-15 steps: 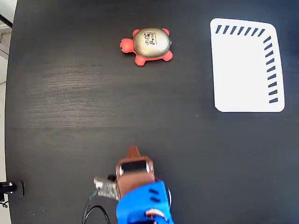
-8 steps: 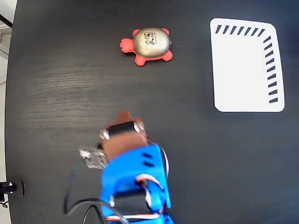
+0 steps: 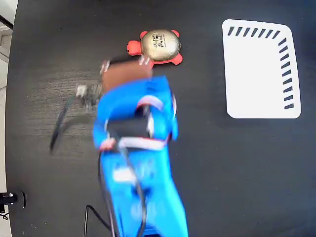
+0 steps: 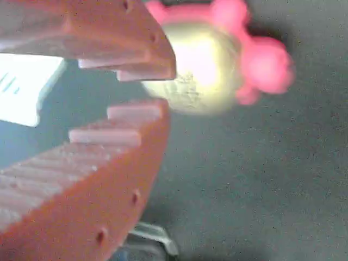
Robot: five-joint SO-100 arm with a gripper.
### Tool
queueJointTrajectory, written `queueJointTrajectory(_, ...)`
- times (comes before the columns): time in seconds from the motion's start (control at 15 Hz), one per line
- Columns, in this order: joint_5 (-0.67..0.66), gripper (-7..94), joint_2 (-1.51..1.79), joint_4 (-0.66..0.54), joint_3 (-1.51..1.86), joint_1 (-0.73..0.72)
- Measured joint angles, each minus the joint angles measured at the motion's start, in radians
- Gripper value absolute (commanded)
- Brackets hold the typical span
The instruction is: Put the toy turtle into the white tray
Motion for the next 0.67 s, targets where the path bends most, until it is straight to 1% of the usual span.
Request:
queueJointTrajectory(0.27,0.041,0,-0.333,0.067,-0.331,0.043)
queueJointTrajectory(0.33,0.041,3,-0.417,0.097,-0.400,0.060)
queueJointTrajectory(0.4,0.038,10,-0.488,0.112,-0.454,0.078)
queueJointTrajectory(0.47,0.034,20,-0.543,0.129,-0.505,0.092)
queueJointTrajectory(0.53,0.029,33,-0.581,0.146,-0.548,0.094)
queueJointTrajectory(0.6,0.018,43,-0.614,0.176,-0.592,0.094)
queueJointTrajectory(0.67,0.012,48,-0.638,0.209,-0.637,0.097)
